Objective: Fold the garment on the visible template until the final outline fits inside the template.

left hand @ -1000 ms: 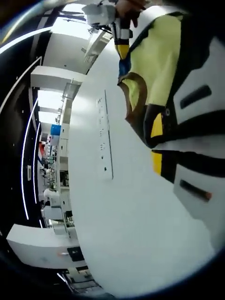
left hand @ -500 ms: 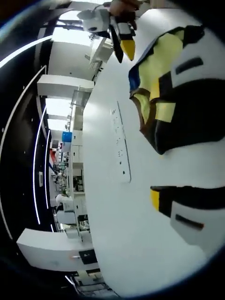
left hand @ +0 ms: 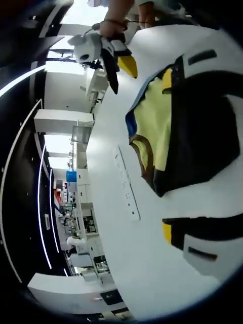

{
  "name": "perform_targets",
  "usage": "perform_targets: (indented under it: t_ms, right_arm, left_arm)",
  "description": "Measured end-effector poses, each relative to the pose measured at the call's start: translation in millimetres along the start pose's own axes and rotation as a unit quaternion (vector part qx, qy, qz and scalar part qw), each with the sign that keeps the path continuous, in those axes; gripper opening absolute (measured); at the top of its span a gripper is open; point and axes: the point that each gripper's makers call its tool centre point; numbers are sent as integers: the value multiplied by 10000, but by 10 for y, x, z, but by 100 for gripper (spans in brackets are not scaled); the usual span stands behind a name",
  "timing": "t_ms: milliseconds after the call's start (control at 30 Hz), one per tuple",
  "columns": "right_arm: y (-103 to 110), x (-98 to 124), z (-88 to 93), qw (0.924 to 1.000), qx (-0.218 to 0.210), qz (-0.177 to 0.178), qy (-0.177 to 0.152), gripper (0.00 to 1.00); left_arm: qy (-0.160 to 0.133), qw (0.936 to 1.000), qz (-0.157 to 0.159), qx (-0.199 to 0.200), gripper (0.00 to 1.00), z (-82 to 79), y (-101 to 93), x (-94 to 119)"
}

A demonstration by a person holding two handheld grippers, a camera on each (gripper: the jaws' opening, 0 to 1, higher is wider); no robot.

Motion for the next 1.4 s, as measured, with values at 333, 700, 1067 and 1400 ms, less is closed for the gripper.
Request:
perform_targets:
  t_ms: [333, 700, 1067, 1400]
  right_arm:
    - [328, 141, 268, 9995, -13, -292, 144, 87]
    - [550, 181, 549, 9995, -84, -92, 281, 58]
    - [755, 205, 668, 9994, -6, -136, 333, 23]
    - [892, 167, 761, 9980, 272, -312, 479, 7]
  left_arm:
    - [-14, 9985, 488, -252, 89, 128, -483, 204]
    - [155, 9954, 788, -520, 63, 407, -864, 229]
    - [451, 9948, 744, -521, 27, 681, -959, 119]
    - [663, 9929, 618, -764, 16, 810, -923, 72]
Point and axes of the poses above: the point that each gripper's makers call its tool centre point, and the gripper's own axes: x roughly backward along the fingers, y roughly to its left, z roughly out of its underside, and after that the axes turned 5 degrees about y, right-handed
